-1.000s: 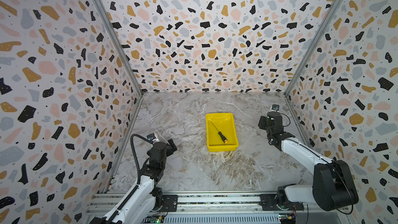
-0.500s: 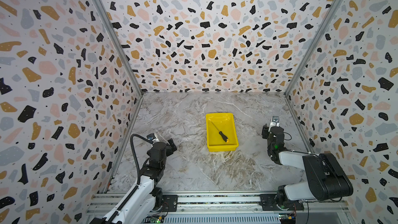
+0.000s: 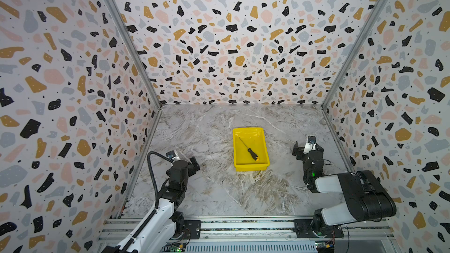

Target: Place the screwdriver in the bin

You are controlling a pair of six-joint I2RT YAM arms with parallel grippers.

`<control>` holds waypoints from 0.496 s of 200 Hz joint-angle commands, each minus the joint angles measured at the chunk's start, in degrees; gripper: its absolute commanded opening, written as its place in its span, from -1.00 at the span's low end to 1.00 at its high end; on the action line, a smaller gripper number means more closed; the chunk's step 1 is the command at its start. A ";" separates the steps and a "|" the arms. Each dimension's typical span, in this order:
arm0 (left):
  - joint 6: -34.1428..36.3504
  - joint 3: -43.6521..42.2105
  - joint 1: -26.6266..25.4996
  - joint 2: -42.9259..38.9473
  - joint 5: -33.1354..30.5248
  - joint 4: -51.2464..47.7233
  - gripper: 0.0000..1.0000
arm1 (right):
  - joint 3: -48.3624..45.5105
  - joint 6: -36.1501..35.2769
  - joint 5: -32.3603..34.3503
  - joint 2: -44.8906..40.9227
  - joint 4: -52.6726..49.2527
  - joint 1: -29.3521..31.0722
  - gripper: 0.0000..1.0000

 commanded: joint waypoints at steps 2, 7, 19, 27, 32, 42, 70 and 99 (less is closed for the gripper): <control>-0.41 0.82 -0.09 -0.06 -0.54 1.90 1.00 | -2.76 -0.89 -2.98 -1.32 6.60 -0.27 0.98; -0.43 0.84 -0.09 0.01 -0.56 1.94 0.99 | -3.78 -1.08 -4.36 -1.22 8.09 -0.43 0.98; -0.43 0.87 -0.09 0.09 -0.58 1.96 0.99 | -6.74 -2.94 -6.63 2.55 19.00 -0.71 0.98; -0.43 0.90 -0.09 0.13 -0.58 2.00 1.00 | -7.09 -4.26 -7.00 3.43 20.41 0.15 0.98; -0.51 0.89 -0.08 0.29 -0.59 2.01 1.00 | -6.16 -4.02 -6.70 2.70 17.48 0.64 0.98; -0.58 0.90 -0.09 0.42 -0.58 1.97 0.99 | -5.25 -3.46 -8.34 1.56 13.95 -0.32 0.98; -0.74 0.93 -0.09 0.94 -0.77 2.32 1.00 | -3.81 -2.90 -9.72 1.78 11.43 -1.19 0.98; -2.72 0.93 -0.09 2.28 -3.21 2.67 0.99 | -3.68 -2.86 -9.90 1.95 11.58 -1.33 0.98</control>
